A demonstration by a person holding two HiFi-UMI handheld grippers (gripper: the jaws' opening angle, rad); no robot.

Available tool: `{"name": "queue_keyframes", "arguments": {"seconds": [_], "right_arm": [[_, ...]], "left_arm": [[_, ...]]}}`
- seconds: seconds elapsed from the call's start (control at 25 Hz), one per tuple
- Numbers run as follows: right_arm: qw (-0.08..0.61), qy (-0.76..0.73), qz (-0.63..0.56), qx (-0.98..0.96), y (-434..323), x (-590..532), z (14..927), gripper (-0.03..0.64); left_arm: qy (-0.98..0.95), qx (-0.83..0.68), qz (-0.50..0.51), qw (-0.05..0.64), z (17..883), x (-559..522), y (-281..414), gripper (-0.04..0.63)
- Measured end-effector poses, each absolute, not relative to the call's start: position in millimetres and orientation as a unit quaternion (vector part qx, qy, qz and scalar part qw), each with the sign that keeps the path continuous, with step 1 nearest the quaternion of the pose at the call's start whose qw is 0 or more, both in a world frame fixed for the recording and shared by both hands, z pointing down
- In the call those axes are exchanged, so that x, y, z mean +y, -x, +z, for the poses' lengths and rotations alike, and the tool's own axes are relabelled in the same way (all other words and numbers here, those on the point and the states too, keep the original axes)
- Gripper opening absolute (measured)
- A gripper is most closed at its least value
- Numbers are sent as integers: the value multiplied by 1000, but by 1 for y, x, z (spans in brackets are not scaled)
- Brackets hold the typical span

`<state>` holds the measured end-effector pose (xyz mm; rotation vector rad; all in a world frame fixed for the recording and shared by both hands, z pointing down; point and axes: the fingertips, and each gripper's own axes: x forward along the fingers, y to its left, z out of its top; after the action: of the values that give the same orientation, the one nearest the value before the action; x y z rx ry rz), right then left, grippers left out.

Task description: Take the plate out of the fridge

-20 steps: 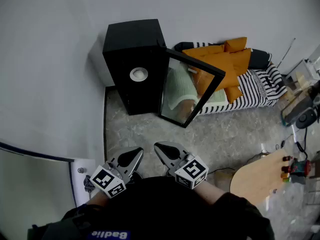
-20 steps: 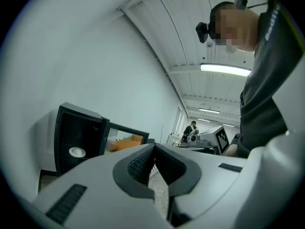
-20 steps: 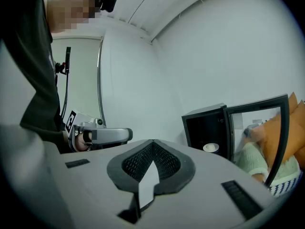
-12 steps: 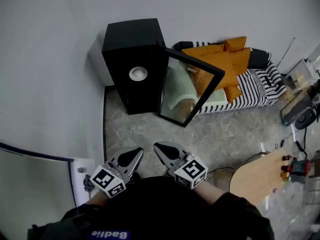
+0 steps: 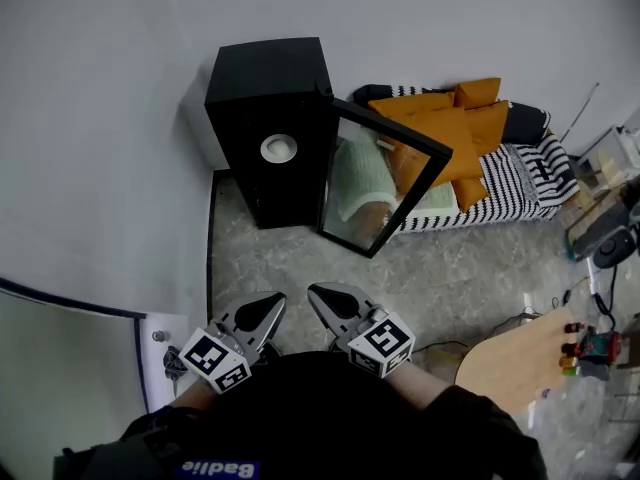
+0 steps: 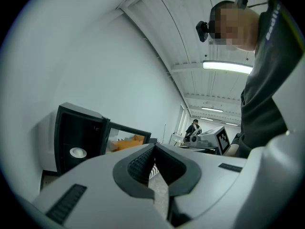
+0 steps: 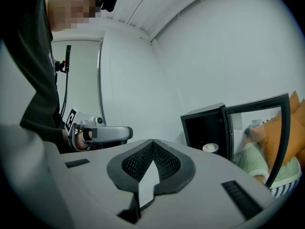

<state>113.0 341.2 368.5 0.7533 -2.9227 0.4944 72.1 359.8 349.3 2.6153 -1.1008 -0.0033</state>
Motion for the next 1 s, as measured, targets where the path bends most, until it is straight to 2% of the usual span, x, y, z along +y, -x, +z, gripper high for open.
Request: {"name": "queue_keyframes", "arguments": {"seconds": [0.24,0.48,0.84,1.0], "right_arm": [[37,-213,158,-964,-133,322,378,9],[60,-185,165,-967,-142,306,398,9],[49,-205,141,-967,-93,222,398,9],[66,-226,138,-962,-57,169,402,9]], "left_arm": [[-896,-416,-2,154,356,343,-91,6],[-885,-438,-3,159,364,323,-93,6],[-897,-416,-13,152,368,236,-46,6],[-906,-394,-10,154,370,177,-9,6]]}}
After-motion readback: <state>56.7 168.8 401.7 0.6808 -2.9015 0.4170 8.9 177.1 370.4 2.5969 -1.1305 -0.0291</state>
